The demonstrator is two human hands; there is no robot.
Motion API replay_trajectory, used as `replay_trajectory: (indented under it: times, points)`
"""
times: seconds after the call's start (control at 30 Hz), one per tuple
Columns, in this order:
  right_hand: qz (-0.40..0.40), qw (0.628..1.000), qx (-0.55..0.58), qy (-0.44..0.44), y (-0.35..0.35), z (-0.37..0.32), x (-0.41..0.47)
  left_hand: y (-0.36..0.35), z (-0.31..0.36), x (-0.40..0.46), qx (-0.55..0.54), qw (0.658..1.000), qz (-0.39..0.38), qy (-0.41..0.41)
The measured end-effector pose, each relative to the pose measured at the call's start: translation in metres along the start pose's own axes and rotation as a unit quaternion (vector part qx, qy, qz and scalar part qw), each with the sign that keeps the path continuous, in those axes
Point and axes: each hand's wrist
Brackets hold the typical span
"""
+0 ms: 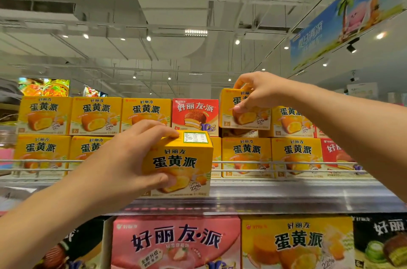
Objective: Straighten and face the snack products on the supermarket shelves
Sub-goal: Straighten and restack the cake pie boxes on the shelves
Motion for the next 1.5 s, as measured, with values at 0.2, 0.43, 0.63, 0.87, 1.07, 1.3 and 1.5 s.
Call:
replay_trajectory:
  times: [0.2,0.43,0.63,0.87,1.07,1.3,1.5]
  points:
    - [-0.018,0.999,-0.042,0.001,-0.012,-0.001,0.002,0.000,-0.001,0.000,-0.017,1.000,-0.008,0.009]
    - [-0.028,0.998,-0.061,-0.002,-0.021,0.000,0.003,-0.004,-0.004,-0.001,-0.019,1.000,-0.011,0.008]
    - [-0.030,0.996,-0.089,-0.003,-0.023,0.000,0.006,-0.005,-0.005,-0.001,-0.027,0.999,-0.014,0.009]
    - [-0.038,0.995,-0.090,-0.002,-0.025,-0.007,0.007,-0.004,-0.006,-0.002,-0.034,0.999,-0.012,0.012]
    - [0.009,0.992,-0.102,0.069,-0.037,-0.062,0.004,-0.003,-0.006,-0.004,-0.034,0.999,-0.008,0.015]
    - [0.070,0.985,-0.133,0.085,-0.055,-0.086,0.004,-0.001,-0.008,-0.009,-0.027,0.999,0.004,0.016]
    - [0.083,0.984,-0.127,0.094,-0.053,-0.084,0.005,-0.001,-0.013,-0.011,-0.026,1.000,0.001,0.013]
Point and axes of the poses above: each hand's wrist, its own x-axis towards the middle knuckle, its own y-axis out of the back of the hand, z = x × y, and after that the axes turned 9 degrees about -x, right-handed
